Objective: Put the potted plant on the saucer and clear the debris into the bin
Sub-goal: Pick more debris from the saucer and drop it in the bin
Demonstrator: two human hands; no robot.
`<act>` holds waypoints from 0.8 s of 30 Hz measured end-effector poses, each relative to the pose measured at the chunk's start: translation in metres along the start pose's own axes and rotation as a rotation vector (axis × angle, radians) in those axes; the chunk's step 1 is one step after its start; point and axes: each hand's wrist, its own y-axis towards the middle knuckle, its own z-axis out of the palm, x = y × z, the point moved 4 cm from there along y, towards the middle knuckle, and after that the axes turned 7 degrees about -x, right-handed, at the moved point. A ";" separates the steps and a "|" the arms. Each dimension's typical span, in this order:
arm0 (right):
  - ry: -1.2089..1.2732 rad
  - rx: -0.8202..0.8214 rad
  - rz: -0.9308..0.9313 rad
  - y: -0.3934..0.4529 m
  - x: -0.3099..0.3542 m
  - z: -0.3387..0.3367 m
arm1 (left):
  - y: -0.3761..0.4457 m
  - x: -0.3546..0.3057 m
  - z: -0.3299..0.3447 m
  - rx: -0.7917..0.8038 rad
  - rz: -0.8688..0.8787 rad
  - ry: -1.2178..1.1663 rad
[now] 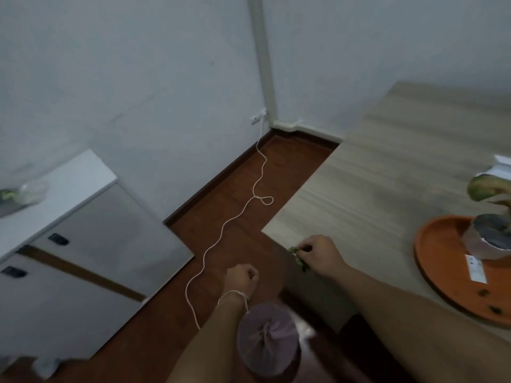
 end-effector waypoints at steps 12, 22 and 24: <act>-0.038 0.230 -0.075 -0.028 0.045 0.124 | -0.032 0.080 -0.004 0.131 0.051 0.004; -0.115 0.284 -0.093 -0.032 0.043 0.157 | -0.034 0.094 -0.004 0.122 0.055 -0.040; -0.126 0.307 -0.090 -0.037 0.043 0.162 | -0.036 0.099 -0.002 0.121 0.040 -0.043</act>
